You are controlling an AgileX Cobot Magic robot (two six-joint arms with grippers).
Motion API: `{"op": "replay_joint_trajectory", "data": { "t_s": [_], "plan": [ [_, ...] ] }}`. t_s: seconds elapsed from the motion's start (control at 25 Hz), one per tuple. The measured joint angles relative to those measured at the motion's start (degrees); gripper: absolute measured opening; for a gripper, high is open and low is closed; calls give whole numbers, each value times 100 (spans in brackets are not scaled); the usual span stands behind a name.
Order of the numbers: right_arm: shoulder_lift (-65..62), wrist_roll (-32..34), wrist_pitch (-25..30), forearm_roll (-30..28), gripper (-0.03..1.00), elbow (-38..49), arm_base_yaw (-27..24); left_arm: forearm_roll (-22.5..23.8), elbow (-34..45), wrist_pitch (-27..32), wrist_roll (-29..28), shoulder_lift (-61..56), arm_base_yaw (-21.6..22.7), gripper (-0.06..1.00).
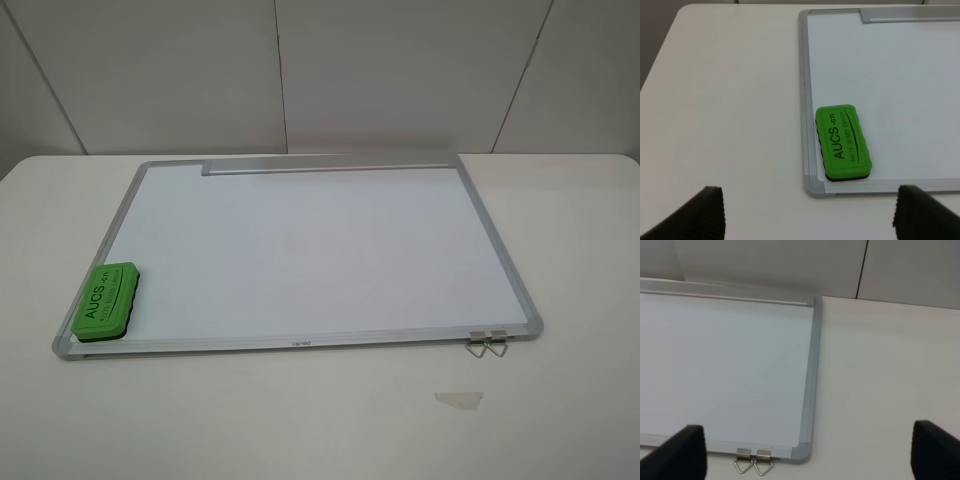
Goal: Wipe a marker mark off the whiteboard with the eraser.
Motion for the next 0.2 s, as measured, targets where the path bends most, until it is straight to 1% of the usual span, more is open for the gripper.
{"op": "replay_joint_trajectory", "data": {
  "t_s": [0.2],
  "plan": [
    [0,0,0,0,82,0,0,0,0,0,-2,0,0,70]
  ]
}}
